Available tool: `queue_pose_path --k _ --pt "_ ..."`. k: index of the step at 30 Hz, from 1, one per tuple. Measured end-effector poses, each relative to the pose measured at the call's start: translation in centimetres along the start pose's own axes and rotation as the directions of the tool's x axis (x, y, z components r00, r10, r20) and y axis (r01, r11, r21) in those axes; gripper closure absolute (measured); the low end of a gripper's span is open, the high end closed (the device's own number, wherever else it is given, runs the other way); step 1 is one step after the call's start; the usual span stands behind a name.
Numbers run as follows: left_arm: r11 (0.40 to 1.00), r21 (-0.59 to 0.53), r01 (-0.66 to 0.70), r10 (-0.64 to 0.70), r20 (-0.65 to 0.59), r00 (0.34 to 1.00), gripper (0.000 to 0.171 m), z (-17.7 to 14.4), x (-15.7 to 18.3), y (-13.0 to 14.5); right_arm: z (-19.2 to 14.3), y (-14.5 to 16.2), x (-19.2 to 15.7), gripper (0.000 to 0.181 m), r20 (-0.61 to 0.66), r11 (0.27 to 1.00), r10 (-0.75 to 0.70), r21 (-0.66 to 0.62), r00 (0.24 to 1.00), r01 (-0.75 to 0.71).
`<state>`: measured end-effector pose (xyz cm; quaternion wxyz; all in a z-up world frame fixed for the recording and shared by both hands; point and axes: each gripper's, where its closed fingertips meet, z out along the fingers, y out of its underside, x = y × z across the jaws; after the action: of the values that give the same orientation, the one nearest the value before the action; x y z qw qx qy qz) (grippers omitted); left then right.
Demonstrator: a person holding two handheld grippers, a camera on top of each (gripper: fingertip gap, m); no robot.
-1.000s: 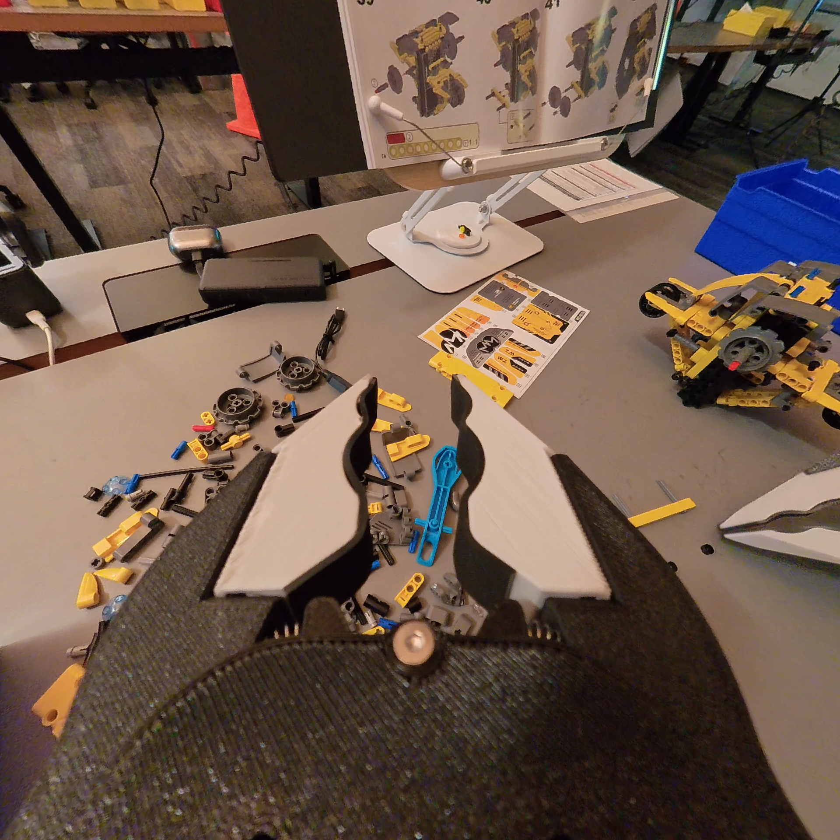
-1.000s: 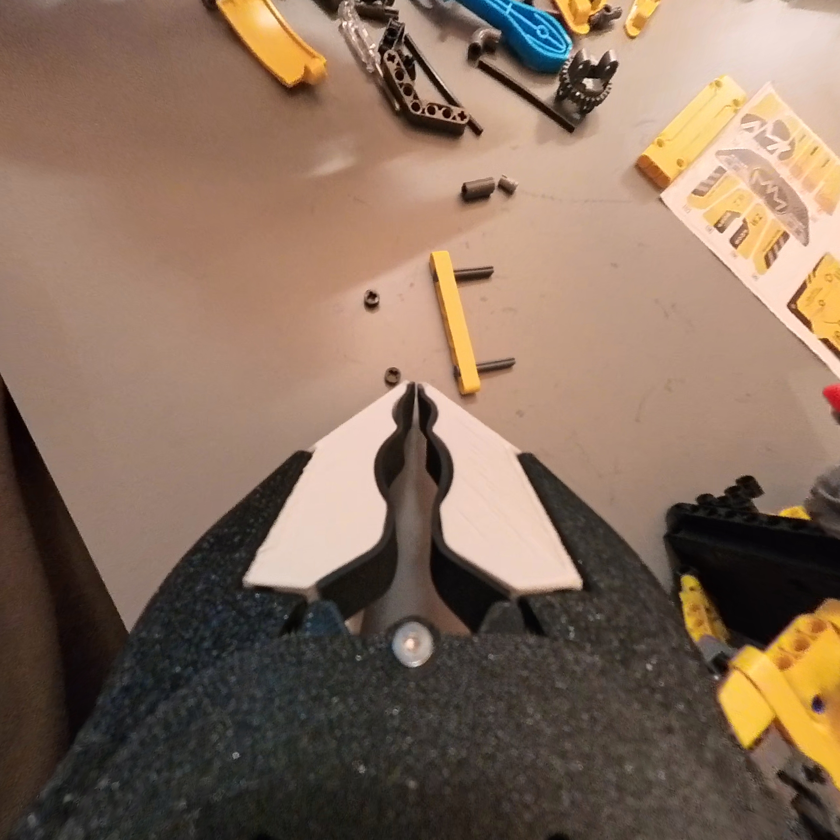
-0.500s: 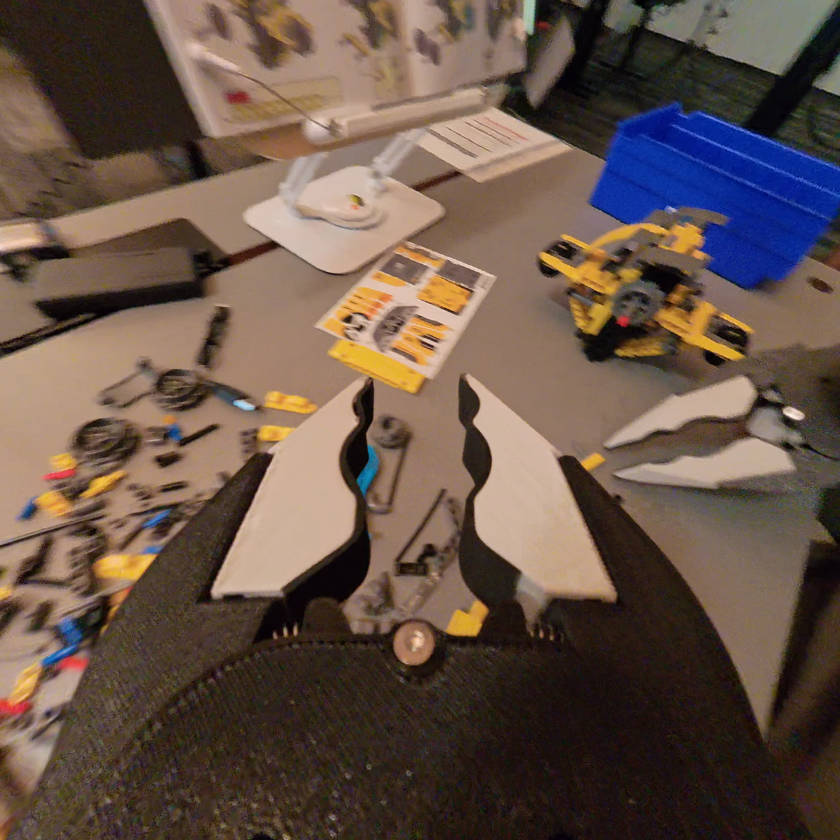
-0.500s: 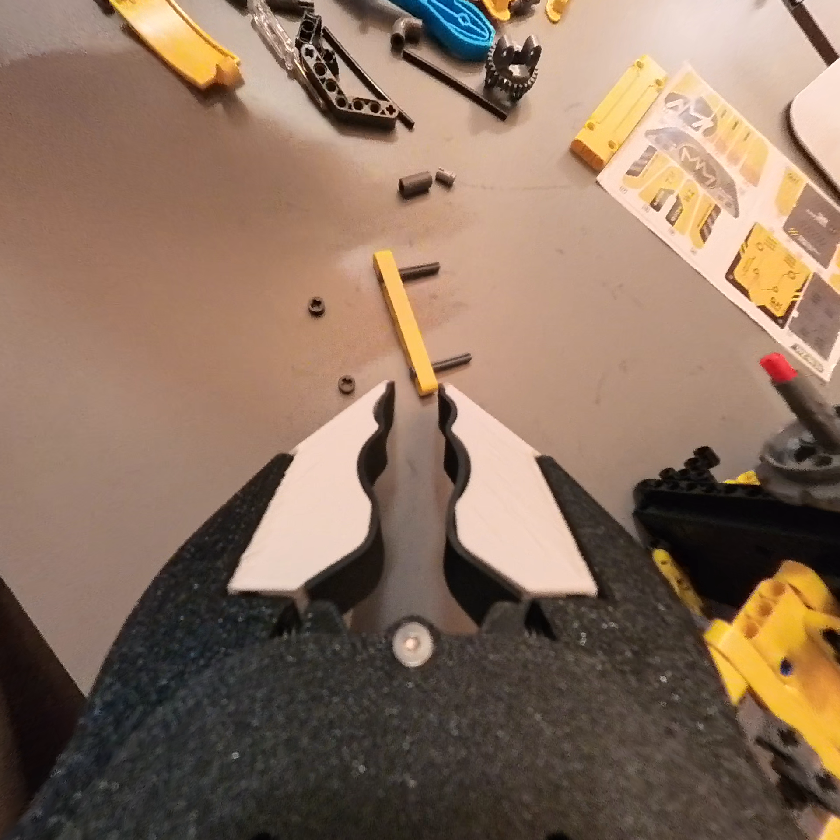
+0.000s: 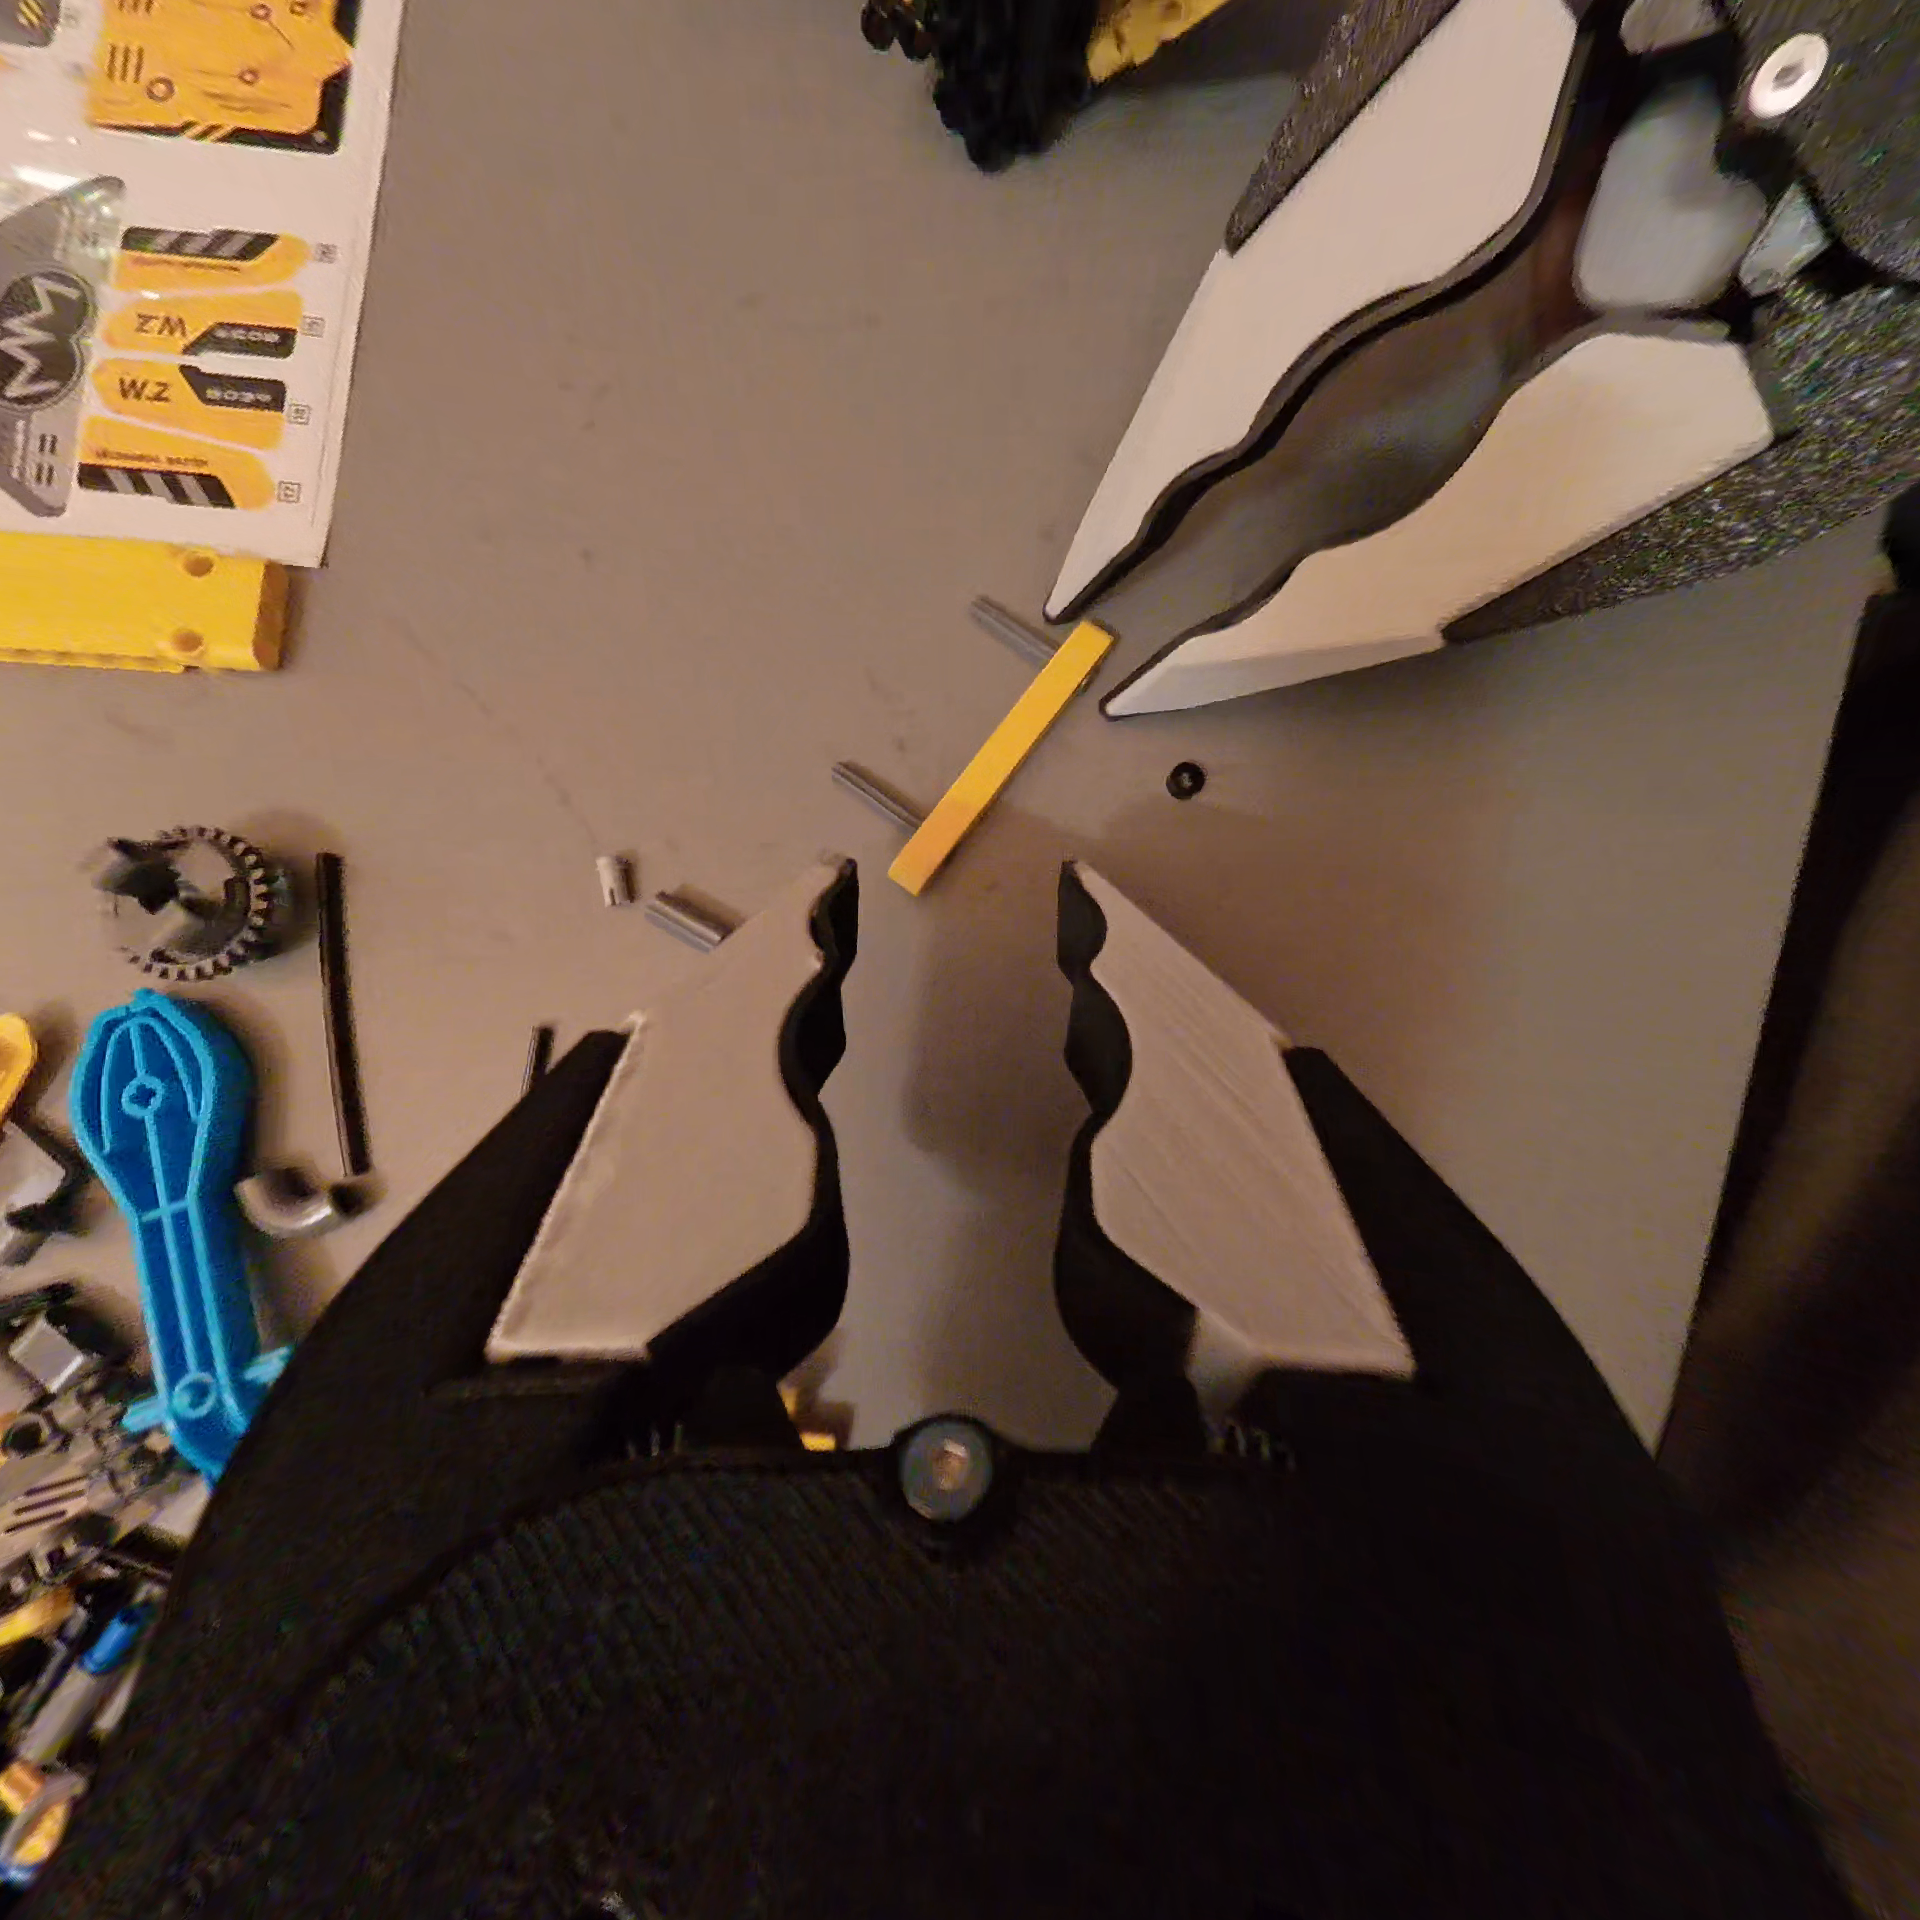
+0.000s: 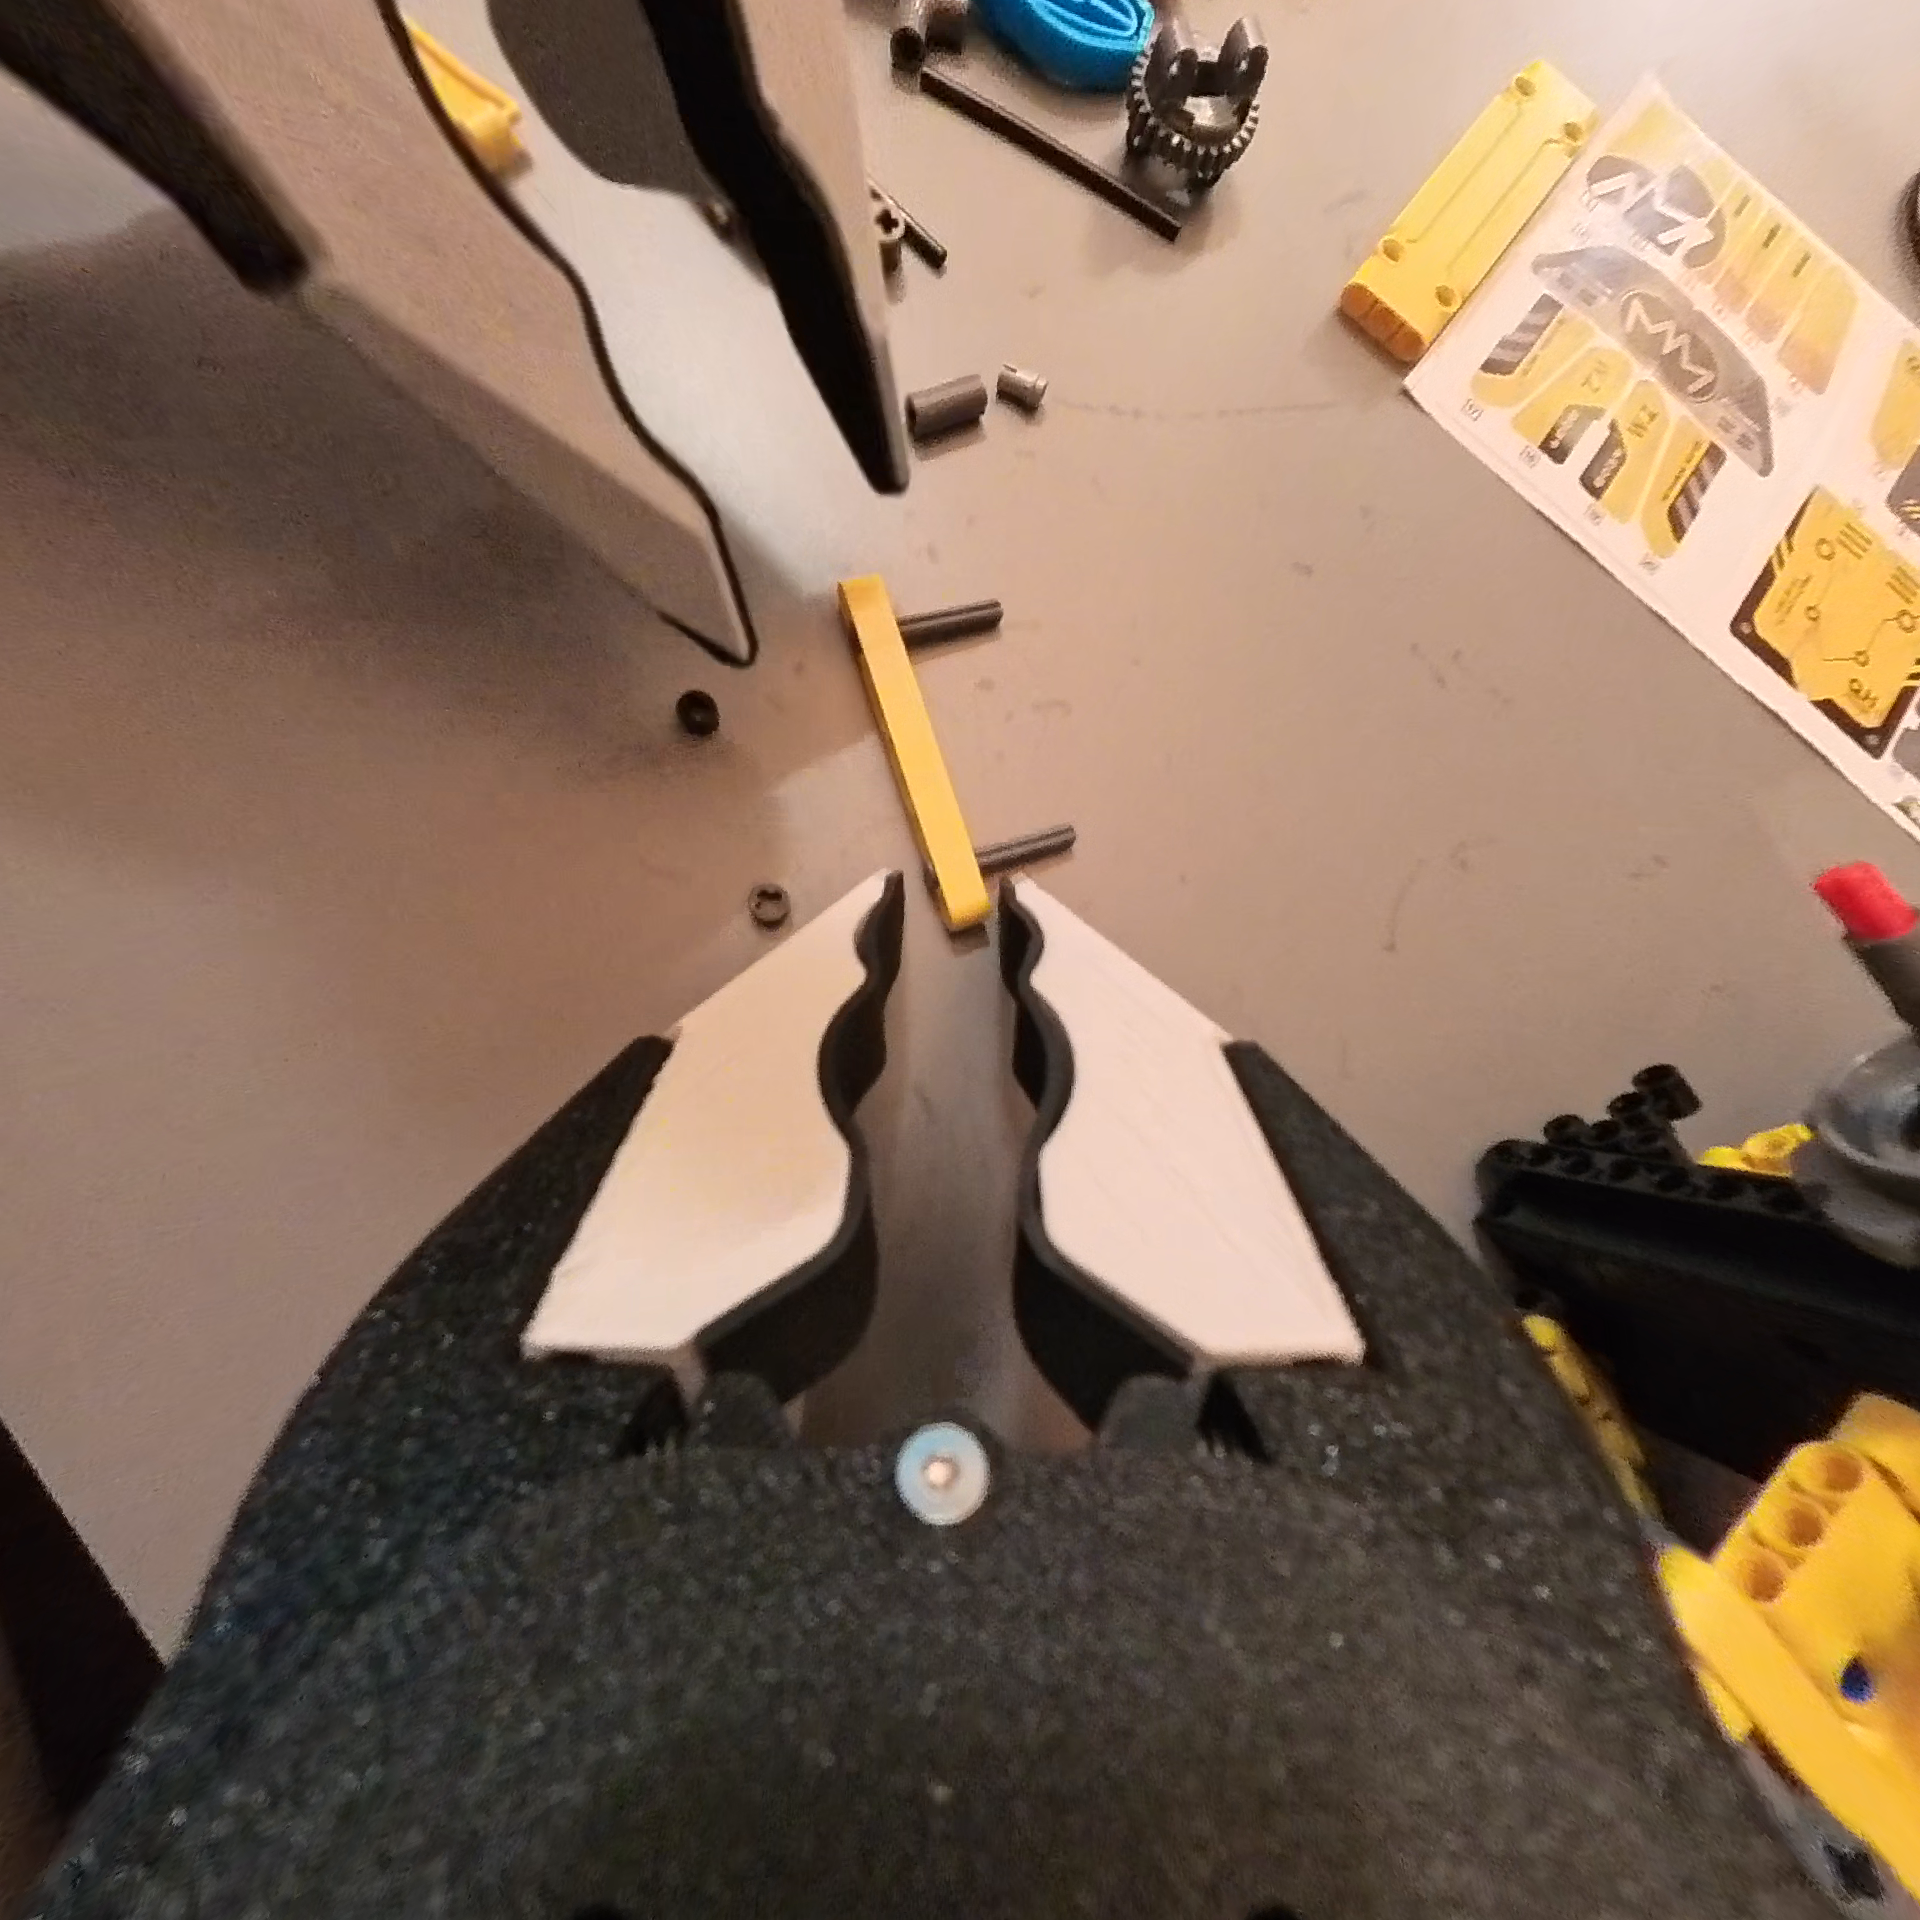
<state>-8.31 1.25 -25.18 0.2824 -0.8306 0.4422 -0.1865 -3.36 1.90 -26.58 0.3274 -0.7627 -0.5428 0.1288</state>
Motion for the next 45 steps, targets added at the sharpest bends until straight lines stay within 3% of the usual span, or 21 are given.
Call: queue_pose_path --k 13,18,24,30,36,45 --pt "0.995 -0.033 -0.089 0.091 0.065 0.994 0.153 1.5 -0.7 0.2 0.1 0.0 0.2 0.173 -0.015 1.0 -0.023 -0.004 1.0 0.023" --pt "0.996 -0.019 -0.082 0.083 0.053 0.995 0.15 1.4 -0.5 0.2 -0.1 -0.1 0.5 0.173 -0.101 0.982 -0.187 -0.022 0.977 0.186" --pt "1.0 0.029 -0.001 0.002 -0.023 1.0 0.14 1.0 0.0 0.0 -0.7 -0.7 1.4 0.173 -0.29 0.834 -0.551 -0.153 0.783 0.53" --pt "0.987 0.11 0.115 -0.108 -0.063 0.992 0.141 0.6 -0.5 -1.0 -0.7 -0.9 1.3 0.173 -0.346 0.668 -0.736 -0.233 0.582 0.707" --pt "0.985 0.11 0.136 -0.128 -0.078 0.989 0.154 1.1 -0.4 -1.1 -0.5 -0.2 1.3 0.174 -0.35 0.595 -0.793 -0.271 0.498 0.757" --pt "0.99 0.101 0.097 -0.089 -0.079 0.993 0.167 1.5 0.3 -0.9 -0.6 0.2 1.4 0.174 -0.358 0.567 -0.811 -0.291 0.462 0.771"
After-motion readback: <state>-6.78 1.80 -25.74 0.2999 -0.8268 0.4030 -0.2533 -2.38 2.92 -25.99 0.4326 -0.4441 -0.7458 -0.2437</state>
